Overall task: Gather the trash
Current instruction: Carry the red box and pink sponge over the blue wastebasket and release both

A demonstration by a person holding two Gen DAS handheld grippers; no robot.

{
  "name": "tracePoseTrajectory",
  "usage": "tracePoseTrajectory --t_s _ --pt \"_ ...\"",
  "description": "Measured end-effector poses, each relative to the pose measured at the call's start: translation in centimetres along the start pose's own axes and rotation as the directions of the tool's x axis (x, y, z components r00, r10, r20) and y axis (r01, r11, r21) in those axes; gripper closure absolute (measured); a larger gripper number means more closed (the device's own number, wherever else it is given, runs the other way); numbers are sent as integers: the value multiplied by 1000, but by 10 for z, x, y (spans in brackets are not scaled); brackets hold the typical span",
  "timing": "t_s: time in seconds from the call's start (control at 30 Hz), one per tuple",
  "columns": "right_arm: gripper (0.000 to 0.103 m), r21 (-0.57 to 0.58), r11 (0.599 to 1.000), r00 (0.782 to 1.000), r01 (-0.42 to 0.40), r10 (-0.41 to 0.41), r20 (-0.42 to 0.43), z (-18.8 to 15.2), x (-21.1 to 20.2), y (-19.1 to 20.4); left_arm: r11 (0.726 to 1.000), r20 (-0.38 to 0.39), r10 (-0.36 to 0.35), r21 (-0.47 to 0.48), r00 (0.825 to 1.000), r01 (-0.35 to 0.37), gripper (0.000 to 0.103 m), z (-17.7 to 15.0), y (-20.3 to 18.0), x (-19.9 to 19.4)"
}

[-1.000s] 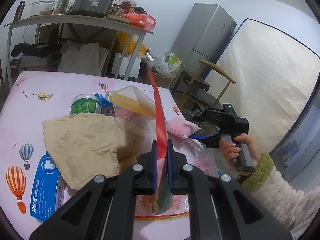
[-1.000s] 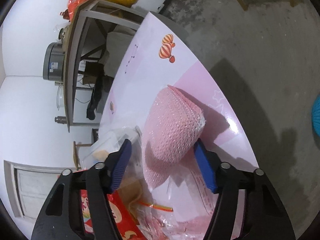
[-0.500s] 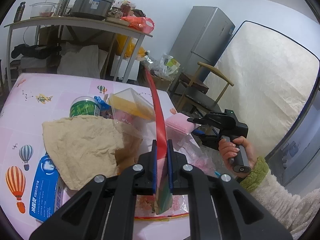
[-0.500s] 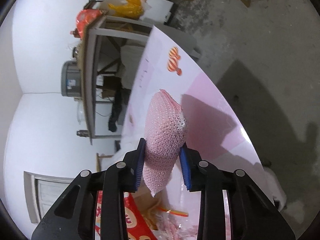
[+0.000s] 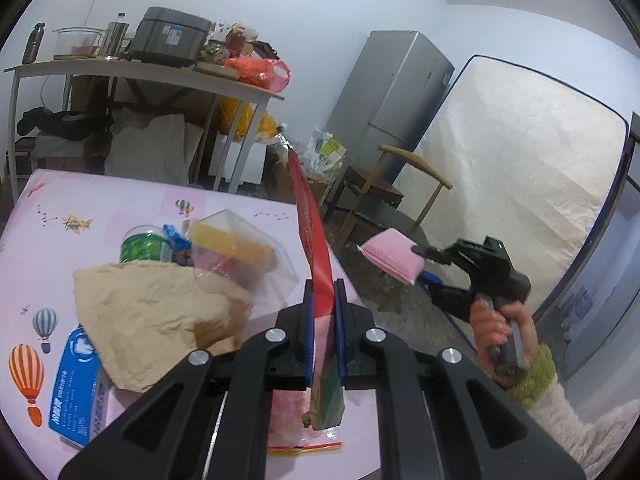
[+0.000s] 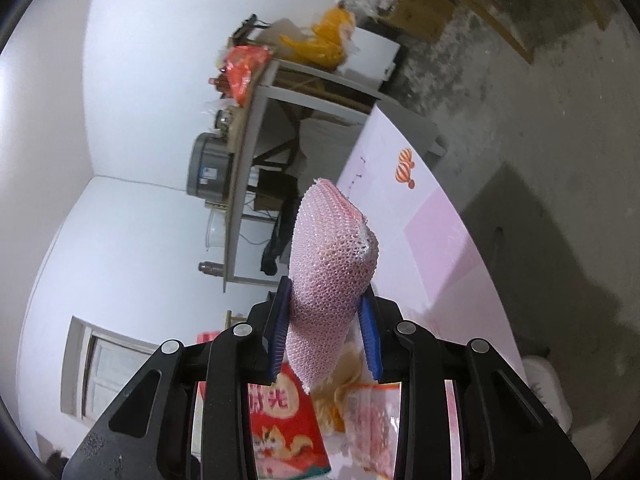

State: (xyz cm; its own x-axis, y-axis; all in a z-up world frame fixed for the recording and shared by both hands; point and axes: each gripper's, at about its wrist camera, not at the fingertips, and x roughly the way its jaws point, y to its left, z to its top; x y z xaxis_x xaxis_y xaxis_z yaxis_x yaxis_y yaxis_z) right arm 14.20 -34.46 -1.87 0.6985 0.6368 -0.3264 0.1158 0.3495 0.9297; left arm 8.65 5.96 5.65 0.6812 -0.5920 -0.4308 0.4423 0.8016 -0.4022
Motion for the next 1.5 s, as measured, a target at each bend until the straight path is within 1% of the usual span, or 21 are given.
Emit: tracePoseTrajectory --t_s 0.13,0.27,0.33,0.5,0.67,0.7,0.77,0.83,0.9,0.93,1.0,1.03,1.1,1.17,1.23,1.27,1.33,1.4,1.43,1.47,1.5 --pt "73 -34 999 1000 1 -1 19 -14 -32 4 999 24 -40 16 999 39 95 6 -22 1" --pt "73 -42 999 998 4 -2 64 -22 -58 1 995 13 -89 54 996 89 96 9 -50 11" --pt "73 -37 999 996 9 -5 94 -27 -77 -5 990 -8 -124 73 992 124 101 10 -69 21" --pt "73 -6 1000 986 27 -26 163 -35 -121 -27 975 -43 -184 118 982 188 101 9 -111 43" --pt "73 63 996 965 62 -76 249 -45 -163 -62 955 -135 -250 129 959 267 101 6 -149 80" --pt "73 80 992 955 97 -115 272 -48 -171 -72 950 -162 -264 126 951 285 101 6 -157 89" --pt "73 105 981 937 165 -189 294 -53 -185 -88 936 -240 -296 121 925 331 101 3 -179 116" --pt "73 133 956 904 262 -291 314 -58 -192 -105 924 -335 -313 107 888 366 101 -2 -201 148" --pt "73 157 918 859 364 -396 323 -58 -195 -123 911 -451 -326 84 831 403 101 -14 -225 188" --pt "73 171 901 841 399 -434 323 -58 -196 -131 912 -484 -321 74 814 404 101 -19 -233 203" --pt "73 186 874 814 449 -486 318 -55 -197 -145 905 -573 -314 59 757 421 101 -35 -253 239" --pt "73 206 850 793 485 -527 306 -52 -195 -157 912 -610 -287 62 739 406 101 -47 -264 259" --pt "73 213 833 780 511 -553 292 -50 -199 -175 914 -659 -239 96 713 395 101 -65 -283 289" --pt "73 230 804 755 548 -594 277 -41 -195 -190 917 -701 -193 122 687 381 101 -86 -302 322" --pt "73 243 786 739 568 -617 270 -34 -197 -201 919 -729 -179 115 660 377 101 -102 -314 344" --pt "73 248 780 733 575 -626 267 -29 -196 -207 920 -737 -171 119 654 374 101 -108 -320 353" --pt "72 260 763 715 591 -646 269 -19 -195 -217 914 -737 -153 148 659 378 100 -115 -335 373" --pt "69 265 755 703 599 -655 276 -10 -195 -228 911 -745 -138 163 652 378 99 -124 -343 389" --pt "63 266 750 698 605 -661 274 -9 -201 -236 913 -748 -126 169 652 370 94 -127 -343 392" --pt "55 276 736 686 618 -676 269 -5 -201 -244 920 -747 -105 178 656 350 81 -129 -342 399" --pt "51 279 728 677 626 -685 269 -3 -202 -251 928 -743 -94 176 662 330 73 -129 -340 405"
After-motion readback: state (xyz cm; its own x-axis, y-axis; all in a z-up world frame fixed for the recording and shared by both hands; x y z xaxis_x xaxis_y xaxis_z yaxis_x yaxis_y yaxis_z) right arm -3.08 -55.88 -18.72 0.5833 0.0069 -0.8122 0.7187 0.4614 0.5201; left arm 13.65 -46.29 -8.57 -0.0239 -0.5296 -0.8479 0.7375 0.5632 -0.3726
